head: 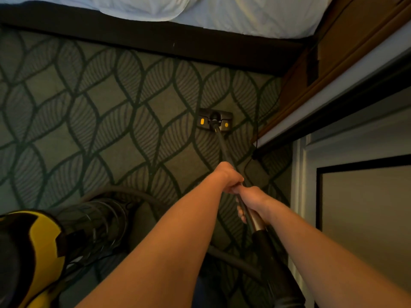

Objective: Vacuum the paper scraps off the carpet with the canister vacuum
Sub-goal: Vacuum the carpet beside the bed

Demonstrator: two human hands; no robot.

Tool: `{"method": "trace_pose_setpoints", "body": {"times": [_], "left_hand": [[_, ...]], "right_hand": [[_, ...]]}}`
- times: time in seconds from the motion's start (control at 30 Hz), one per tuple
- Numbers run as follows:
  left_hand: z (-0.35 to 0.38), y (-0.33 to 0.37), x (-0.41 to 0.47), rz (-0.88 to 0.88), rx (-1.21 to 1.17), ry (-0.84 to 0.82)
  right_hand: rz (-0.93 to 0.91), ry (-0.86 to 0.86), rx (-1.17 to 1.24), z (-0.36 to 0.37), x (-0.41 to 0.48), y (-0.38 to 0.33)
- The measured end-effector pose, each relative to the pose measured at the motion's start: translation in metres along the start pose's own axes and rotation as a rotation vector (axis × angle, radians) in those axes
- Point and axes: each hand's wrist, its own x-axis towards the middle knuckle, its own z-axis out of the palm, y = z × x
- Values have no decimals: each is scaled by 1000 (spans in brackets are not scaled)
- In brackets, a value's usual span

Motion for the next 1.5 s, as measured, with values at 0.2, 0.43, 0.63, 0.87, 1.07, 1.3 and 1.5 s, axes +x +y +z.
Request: {"method": "trace_pose_setpoints", "body": {"times": [0.2, 0.43, 0.63, 0.87, 1.07, 1.3, 1.5], "left_hand": [[1, -57, -32, -28, -13, -48], [-7, -140, -69, 9, 60, -33], [-23, -194, -104, -1, 162, -57], [-32, -267, -134, -30, 160, -86], [-35, -314, -158, -54, 156, -97], [-41, -345, -186, -109, 106, -117], [-50, -358, -205, -151, 67, -139]], "right_hand": [[28, 16, -10, 38, -18, 51], [78, -48, 22, 101, -52, 108], [137, -110, 108, 150, -85, 143], [176, -140, 105, 206, -102, 194], [181, -140, 33, 238, -122, 226], [198, -150, -24, 258, -140, 248], [196, -184, -37, 273, -150, 252]]}}
